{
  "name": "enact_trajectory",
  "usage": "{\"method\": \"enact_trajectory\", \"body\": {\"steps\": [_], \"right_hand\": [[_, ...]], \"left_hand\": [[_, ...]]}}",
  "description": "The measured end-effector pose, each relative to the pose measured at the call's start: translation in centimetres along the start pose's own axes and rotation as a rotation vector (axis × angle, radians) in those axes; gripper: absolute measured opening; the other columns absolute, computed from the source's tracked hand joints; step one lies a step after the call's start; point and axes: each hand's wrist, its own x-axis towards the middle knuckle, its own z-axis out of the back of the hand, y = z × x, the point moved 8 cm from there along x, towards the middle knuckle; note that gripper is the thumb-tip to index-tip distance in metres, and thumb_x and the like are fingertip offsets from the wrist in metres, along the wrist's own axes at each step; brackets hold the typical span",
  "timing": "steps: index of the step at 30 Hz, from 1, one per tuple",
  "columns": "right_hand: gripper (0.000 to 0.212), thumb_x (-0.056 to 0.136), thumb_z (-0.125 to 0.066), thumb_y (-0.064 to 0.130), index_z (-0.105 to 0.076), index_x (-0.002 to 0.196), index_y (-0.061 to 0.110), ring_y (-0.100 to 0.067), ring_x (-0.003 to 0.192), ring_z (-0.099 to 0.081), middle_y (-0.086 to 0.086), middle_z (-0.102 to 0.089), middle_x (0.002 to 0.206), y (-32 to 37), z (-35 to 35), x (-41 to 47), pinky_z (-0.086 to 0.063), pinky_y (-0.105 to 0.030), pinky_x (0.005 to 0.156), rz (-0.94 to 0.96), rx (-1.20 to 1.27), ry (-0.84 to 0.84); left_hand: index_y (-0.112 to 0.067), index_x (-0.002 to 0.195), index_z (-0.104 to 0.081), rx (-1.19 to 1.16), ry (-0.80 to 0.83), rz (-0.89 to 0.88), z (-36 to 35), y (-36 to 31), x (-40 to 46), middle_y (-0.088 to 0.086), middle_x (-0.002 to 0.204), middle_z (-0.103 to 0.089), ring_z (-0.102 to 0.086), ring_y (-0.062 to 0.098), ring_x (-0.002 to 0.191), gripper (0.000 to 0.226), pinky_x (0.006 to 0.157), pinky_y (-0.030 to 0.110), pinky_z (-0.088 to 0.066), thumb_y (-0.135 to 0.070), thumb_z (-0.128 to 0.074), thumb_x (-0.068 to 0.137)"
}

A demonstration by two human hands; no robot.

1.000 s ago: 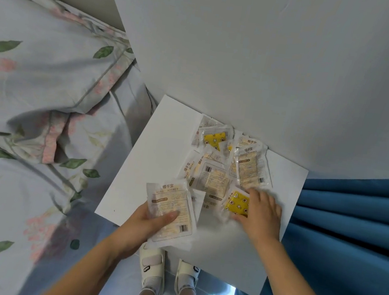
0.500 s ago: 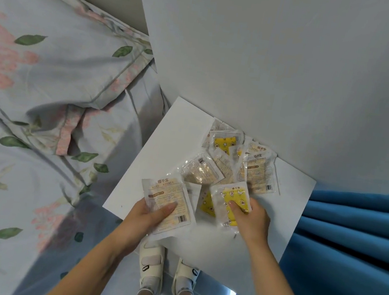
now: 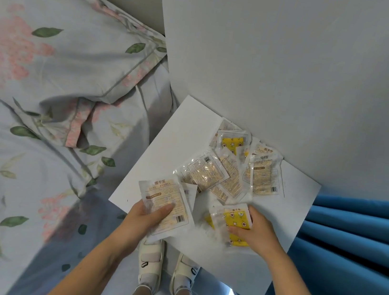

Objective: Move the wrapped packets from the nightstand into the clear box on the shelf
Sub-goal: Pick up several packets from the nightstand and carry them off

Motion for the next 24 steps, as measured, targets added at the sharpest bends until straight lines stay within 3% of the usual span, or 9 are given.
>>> {"method": "enact_trajectory", "body": {"steps": [3, 6, 9, 11, 17, 19, 22, 24], "right_hand": [[0.041, 0.075, -0.081, 0.016, -0.056, 0.107, 0.021, -0.007, 0.084, -0.063, 0.007, -0.065, 0.096, -0.5, -0.3, -0.4, -0.047, -0.011, 0.062, -0.011, 0.006, -0.046], [0.041, 0.073, -0.082, 0.013, -0.057, 0.104, 0.023, -0.006, 0.082, -0.064, 0.008, -0.066, 0.093, -0.6, -0.9, -1.1, -0.052, -0.016, 0.062, -0.016, 0.035, -0.052], [0.018, 0.083, -0.073, 0.012, -0.066, 0.098, 0.020, -0.006, 0.077, -0.067, 0.004, -0.069, 0.087, -0.4, -2.0, -1.7, -0.053, -0.014, 0.059, -0.003, 0.059, 0.006], [0.010, 0.088, -0.068, 0.016, -0.067, 0.094, 0.024, -0.012, 0.085, -0.069, 0.005, -0.071, 0.088, 0.1, -2.6, -2.6, -0.050, -0.012, 0.063, 0.000, 0.155, 0.025], [0.018, 0.090, -0.063, 0.025, -0.061, 0.108, 0.026, -0.014, 0.095, -0.068, 0.006, -0.071, 0.102, 2.7, -2.6, -6.5, -0.053, -0.024, 0.075, -0.021, 0.554, -0.011], [0.019, 0.089, -0.063, 0.027, -0.061, 0.108, 0.026, -0.014, 0.093, -0.068, 0.007, -0.071, 0.101, 4.1, -2.1, -7.9, -0.054, -0.025, 0.074, 0.004, 0.599, -0.008], [0.020, 0.088, -0.065, 0.026, -0.061, 0.108, 0.026, -0.012, 0.091, -0.069, 0.007, -0.071, 0.100, 6.3, -1.0, -10.2, -0.056, -0.023, 0.070, 0.047, 0.587, 0.006], [0.022, 0.087, -0.067, 0.026, -0.062, 0.108, 0.026, -0.014, 0.092, -0.070, 0.006, -0.073, 0.100, 8.0, 0.0, -11.9, -0.057, -0.030, 0.078, 0.087, 0.559, 0.000]], "left_hand": [[-0.004, 0.113, -0.064, -0.010, -0.006, -0.004, 0.0, 0.0, -0.2, 0.010, 0.106, -0.074, -0.071, 0.025, 0.097, 0.024, 0.077, 0.026, -0.058, -0.012, -0.060, 0.091], [-0.004, 0.114, -0.064, -0.026, -0.019, -0.012, 0.2, 0.1, -0.5, 0.010, 0.108, -0.073, -0.071, 0.026, 0.099, 0.026, 0.078, 0.027, -0.058, -0.012, -0.060, 0.090], [-0.005, 0.115, -0.064, -0.033, -0.033, -0.022, 0.5, 0.1, -1.0, 0.011, 0.109, -0.073, -0.070, 0.026, 0.100, 0.026, 0.081, 0.029, -0.058, -0.013, -0.060, 0.090], [-0.004, 0.114, -0.064, -0.048, -0.050, -0.030, 0.7, 0.1, -1.6, 0.012, 0.109, -0.073, -0.070, 0.027, 0.099, 0.027, 0.080, 0.029, -0.058, -0.013, -0.061, 0.090], [-0.002, 0.114, -0.063, -0.109, -0.115, -0.116, 0.9, -1.2, -5.0, 0.014, 0.108, -0.073, -0.070, 0.028, 0.098, 0.026, 0.078, 0.028, -0.059, -0.011, -0.060, 0.090], [-0.003, 0.114, -0.064, -0.131, -0.140, -0.156, 1.0, -1.9, -6.7, 0.013, 0.108, -0.073, -0.070, 0.029, 0.099, 0.030, 0.080, 0.030, -0.059, -0.016, -0.068, 0.087], [-0.007, 0.115, -0.064, -0.140, -0.187, -0.229, 1.0, -3.4, -10.0, 0.010, 0.108, -0.073, -0.070, 0.029, 0.100, 0.053, 0.085, 0.035, -0.058, -0.034, -0.075, 0.071], [-0.008, 0.116, -0.065, -0.145, -0.215, -0.280, 1.1, -4.5, -12.5, 0.010, 0.109, -0.073, -0.070, 0.029, 0.101, 0.049, 0.090, 0.041, -0.055, -0.032, -0.075, 0.075]]}}
